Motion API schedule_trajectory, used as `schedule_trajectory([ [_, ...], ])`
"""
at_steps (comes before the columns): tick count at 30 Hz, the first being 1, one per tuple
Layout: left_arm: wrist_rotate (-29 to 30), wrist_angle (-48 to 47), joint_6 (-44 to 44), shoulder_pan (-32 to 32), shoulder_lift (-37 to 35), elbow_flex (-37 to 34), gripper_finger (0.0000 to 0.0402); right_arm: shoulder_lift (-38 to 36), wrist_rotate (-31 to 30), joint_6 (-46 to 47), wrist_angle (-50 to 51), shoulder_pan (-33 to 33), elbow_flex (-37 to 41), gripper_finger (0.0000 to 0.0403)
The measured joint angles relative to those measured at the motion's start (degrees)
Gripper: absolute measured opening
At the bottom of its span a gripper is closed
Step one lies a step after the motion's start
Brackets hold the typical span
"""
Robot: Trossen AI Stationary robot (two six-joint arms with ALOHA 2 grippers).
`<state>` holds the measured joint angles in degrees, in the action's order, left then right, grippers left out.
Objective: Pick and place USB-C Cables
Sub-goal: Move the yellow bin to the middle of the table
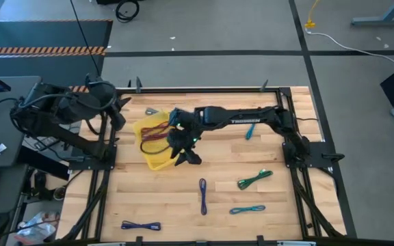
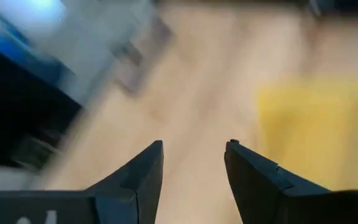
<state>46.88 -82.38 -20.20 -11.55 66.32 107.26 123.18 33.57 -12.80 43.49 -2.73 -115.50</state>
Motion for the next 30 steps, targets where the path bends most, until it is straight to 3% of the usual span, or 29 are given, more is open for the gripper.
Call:
schedule_trajectory([
  [4,1.87,3.18,3.06,0.00,-2.95,0.00,0.0130,2.62,-13.86,-8.40,7.43,0.58,0.02,0.0177],
  [7,2.42,4.86,4.32,0.02,-5.23,0.04,0.0130,4.17,-18.07,-11.27,8.91,0.73,0.02,0.0176],
  [16,2.31,4.04,2.84,0.02,-9.36,0.04,0.0130,6.20,-17.68,-11.80,7.41,0.27,0.00,0.0176],
  [30,1.72,3.68,2.59,0.02,-8.93,0.02,0.0130,10.25,-18.04,-11.34,9.14,-0.11,0.32,0.0160],
])
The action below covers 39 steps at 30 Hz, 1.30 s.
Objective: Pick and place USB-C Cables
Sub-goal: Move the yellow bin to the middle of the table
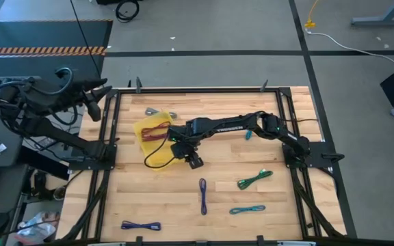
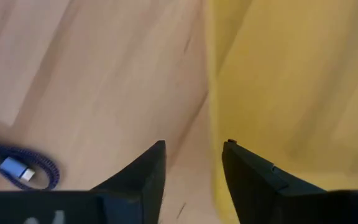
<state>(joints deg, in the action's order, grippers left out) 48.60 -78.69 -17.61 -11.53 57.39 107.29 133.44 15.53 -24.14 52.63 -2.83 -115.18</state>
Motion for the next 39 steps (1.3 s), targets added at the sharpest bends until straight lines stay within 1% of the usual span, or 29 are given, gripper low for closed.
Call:
schedule_trajectory([
  [2,-0.01,-0.02,-0.01,-0.02,-0.02,0.00,0.0130,0.31,-0.73,0.00,-0.14,-0.06,-0.17,0.0135],
  [3,-0.01,-0.05,-0.02,-0.01,-0.02,0.00,0.0130,0.47,-0.77,-0.03,0.73,-0.21,-0.09,0.0115],
  [6,0.00,-0.09,-0.04,0.00,-0.07,0.00,0.0130,0.62,-0.92,0.14,2.60,-0.42,-0.08,0.0036],
  [7,0.02,-0.09,-0.02,0.00,-0.07,0.00,0.0130,0.62,-1.03,-0.06,3.14,-0.44,-0.11,0.0019],
  [8,0.00,-0.09,-0.02,0.00,-0.05,0.00,0.0130,0.60,-1.23,-0.12,3.60,-0.42,-0.15,0.0014],
  [13,0.00,-0.16,-0.02,0.00,-0.02,0.00,0.0130,-0.12,-1.24,-0.69,10.89,-0.42,-0.19,0.0007],
  [18,0.00,-0.55,0.09,-0.01,-0.04,0.00,0.0130,-1.16,-1.46,-7.91,20.25,0.48,-0.21,0.0005],
  [20,0.00,-0.62,0.11,0.00,-0.02,0.00,0.0130,-1.68,-1.16,-8.49,21.54,1.05,-0.10,0.0004],
  [24,0.02,-0.70,0.20,0.00,-0.04,0.00,0.0130,-2.39,-2.04,-12.81,24.26,2.42,-0.10,0.0004],
  [27,0.02,-0.70,0.22,0.00,-0.02,0.00,0.0130,-2.40,-2.07,-12.82,25.57,3.69,-0.08,0.0004],
  [32,0.02,-0.70,0.22,-0.02,-0.04,0.00,0.0130,-2.42,-6.92,-13.29,28.99,4.66,-0.08,0.0004],
  [34,0.02,-0.70,0.22,0.00,-0.03,0.00,0.0130,-2.42,-7.63,-13.10,29.92,4.64,-0.08,0.0004],
  [39,0.02,-0.72,0.29,-0.02,-0.04,0.00,0.0130,-2.42,-7.91,-8.47,30.37,2.85,-0.06,0.0004],
])
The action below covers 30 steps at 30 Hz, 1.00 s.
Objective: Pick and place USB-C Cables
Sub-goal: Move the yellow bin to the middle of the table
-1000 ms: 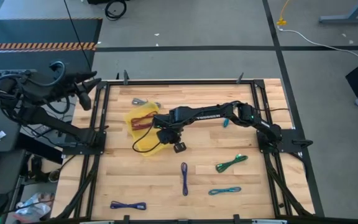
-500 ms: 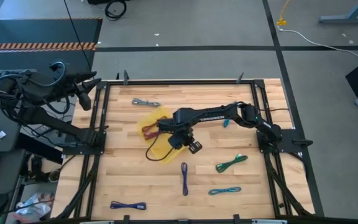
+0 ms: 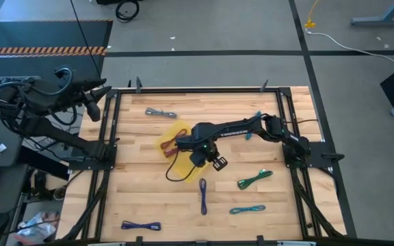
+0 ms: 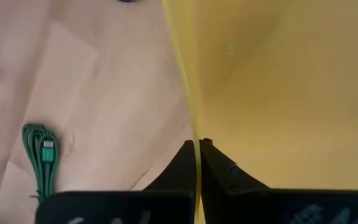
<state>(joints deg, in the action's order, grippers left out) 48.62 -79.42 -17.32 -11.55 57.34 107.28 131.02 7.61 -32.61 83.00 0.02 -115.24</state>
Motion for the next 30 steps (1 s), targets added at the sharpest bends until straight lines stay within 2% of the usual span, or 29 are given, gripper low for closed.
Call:
schedule_trajectory([
  [5,0.00,-0.13,0.04,0.02,0.01,0.00,0.0130,0.07,-0.47,6.11,0.41,-1.67,0.06,0.0046],
  [10,0.00,-0.17,0.09,0.01,0.00,0.00,0.0130,0.09,-0.45,8.82,0.56,-2.08,0.07,0.0093],
  [15,0.00,-0.67,0.15,0.02,0.01,0.00,0.0130,0.10,-0.22,11.24,2.24,-1.63,-0.20,0.0124],
  [21,0.01,-1.68,-0.02,0.02,0.02,-0.02,0.0130,0.13,1.43,14.24,5.13,-0.25,-2.71,0.0130],
  [30,0.00,-2.98,-0.02,0.02,0.02,-0.02,0.0130,0.09,1.47,15.56,1.51,0.45,-4.83,0.0128],
])
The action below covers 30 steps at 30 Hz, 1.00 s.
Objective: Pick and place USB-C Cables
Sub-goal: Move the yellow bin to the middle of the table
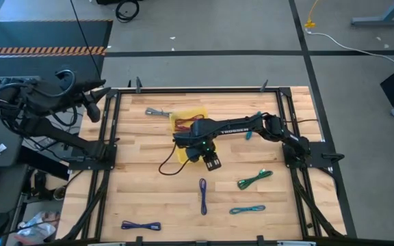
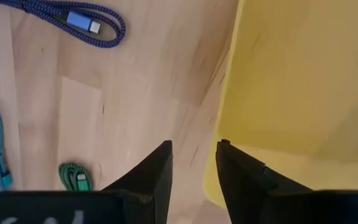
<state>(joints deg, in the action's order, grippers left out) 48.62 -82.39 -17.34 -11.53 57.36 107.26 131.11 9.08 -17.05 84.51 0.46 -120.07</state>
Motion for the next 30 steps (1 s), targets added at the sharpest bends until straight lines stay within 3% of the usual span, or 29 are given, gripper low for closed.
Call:
schedule_trajectory([
  [16,0.00,-0.72,0.04,0.00,-0.02,0.00,0.0130,-0.02,-0.44,3.48,-9.14,0.01,0.29,0.0128],
  [27,0.00,-0.72,0.00,0.00,-0.01,0.00,0.0130,0.02,-0.66,4.04,-15.90,0.01,8.22,0.0128],
  [30,0.00,-0.72,0.00,0.00,-0.01,0.00,0.0130,0.02,-3.05,4.85,-16.20,-0.09,9.37,0.0121],
])
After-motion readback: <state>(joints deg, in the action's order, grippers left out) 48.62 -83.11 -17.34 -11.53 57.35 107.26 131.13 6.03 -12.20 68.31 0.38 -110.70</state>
